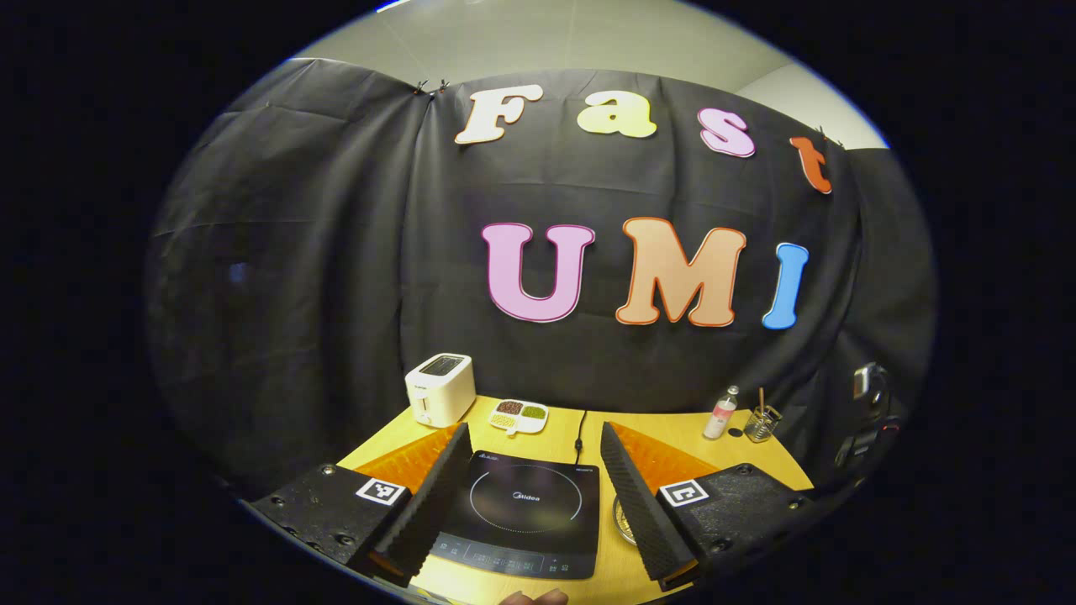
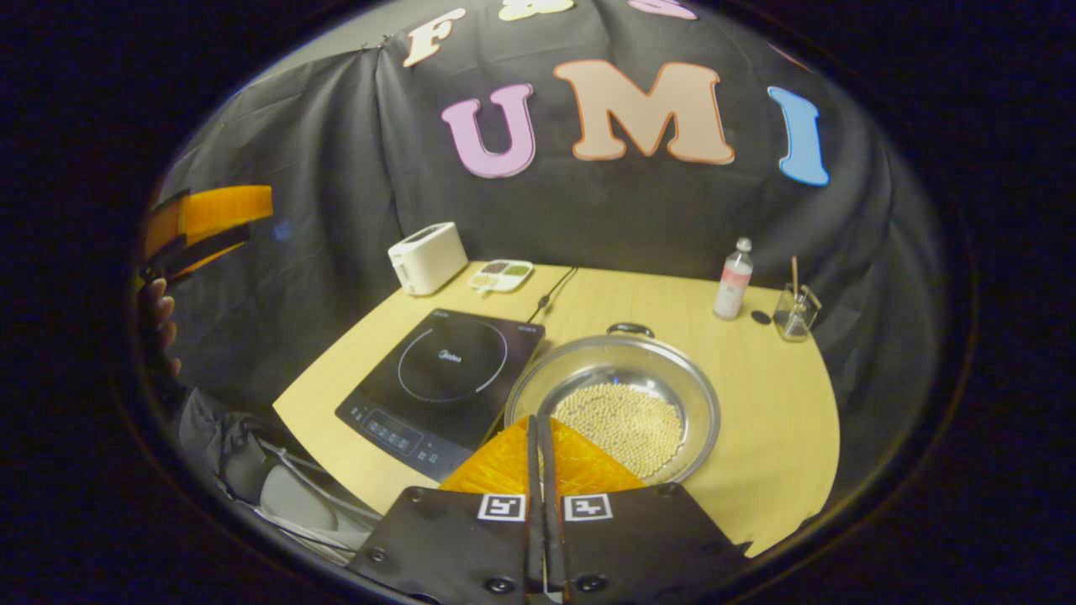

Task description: First push the handle of the pot to place it horizontally, then grasp the pot with both hands and set it on the induction cooktop.

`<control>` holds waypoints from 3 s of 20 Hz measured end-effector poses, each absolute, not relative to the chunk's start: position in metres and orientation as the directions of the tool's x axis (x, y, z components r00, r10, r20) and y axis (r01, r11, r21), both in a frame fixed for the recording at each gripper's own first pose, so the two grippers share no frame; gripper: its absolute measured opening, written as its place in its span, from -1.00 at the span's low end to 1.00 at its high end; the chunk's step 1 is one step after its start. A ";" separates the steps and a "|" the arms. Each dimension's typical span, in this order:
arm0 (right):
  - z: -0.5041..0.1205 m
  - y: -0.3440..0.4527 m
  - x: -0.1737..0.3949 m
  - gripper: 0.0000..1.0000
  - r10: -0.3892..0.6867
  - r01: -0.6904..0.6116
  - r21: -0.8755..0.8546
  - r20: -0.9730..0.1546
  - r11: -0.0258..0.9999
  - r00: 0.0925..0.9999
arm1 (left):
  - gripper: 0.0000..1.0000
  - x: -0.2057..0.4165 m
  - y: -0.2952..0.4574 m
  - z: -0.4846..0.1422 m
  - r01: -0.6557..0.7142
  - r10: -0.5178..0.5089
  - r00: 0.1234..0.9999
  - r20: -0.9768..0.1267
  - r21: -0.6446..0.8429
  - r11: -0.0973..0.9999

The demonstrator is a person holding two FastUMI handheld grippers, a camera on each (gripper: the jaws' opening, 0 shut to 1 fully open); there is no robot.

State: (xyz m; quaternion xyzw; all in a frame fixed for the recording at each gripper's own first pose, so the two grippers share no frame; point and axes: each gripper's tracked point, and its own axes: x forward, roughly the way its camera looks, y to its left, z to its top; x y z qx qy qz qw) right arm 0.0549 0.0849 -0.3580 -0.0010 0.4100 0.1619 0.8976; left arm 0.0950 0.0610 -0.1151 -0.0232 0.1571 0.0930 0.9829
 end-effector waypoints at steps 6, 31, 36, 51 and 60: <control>-0.414 0.098 0.013 -0.95 0.292 -0.312 0.162 -0.852 0.936 0.434 | 0.80 0.109 0.068 -0.130 -0.180 0.168 0.918 -0.360 0.000 0.984; -0.500 0.031 -0.001 -0.94 0.100 -0.204 0.042 -0.954 0.978 0.284 | 0.89 0.127 0.068 -0.147 -0.149 0.128 0.914 -0.385 -0.025 0.988; -0.500 -0.004 0.005 -0.94 0.043 -0.175 -0.008 -0.957 0.985 0.288 | 0.80 0.130 0.065 -0.148 -0.141 0.122 0.916 -0.383 -0.021 0.990; -0.501 -0.084 0.039 -0.94 -0.064 -0.098 -0.100 -0.946 0.990 0.319 | 0.80 0.123 0.057 -0.142 -0.131 0.120 0.920 -0.373 -0.005 0.991; -0.505 -0.120 0.065 -0.94 -0.095 -0.071 -0.125 -0.941 0.990 0.326 | 0.89 0.117 0.049 -0.145 -0.141 0.130 0.915 -0.381 -0.002 0.990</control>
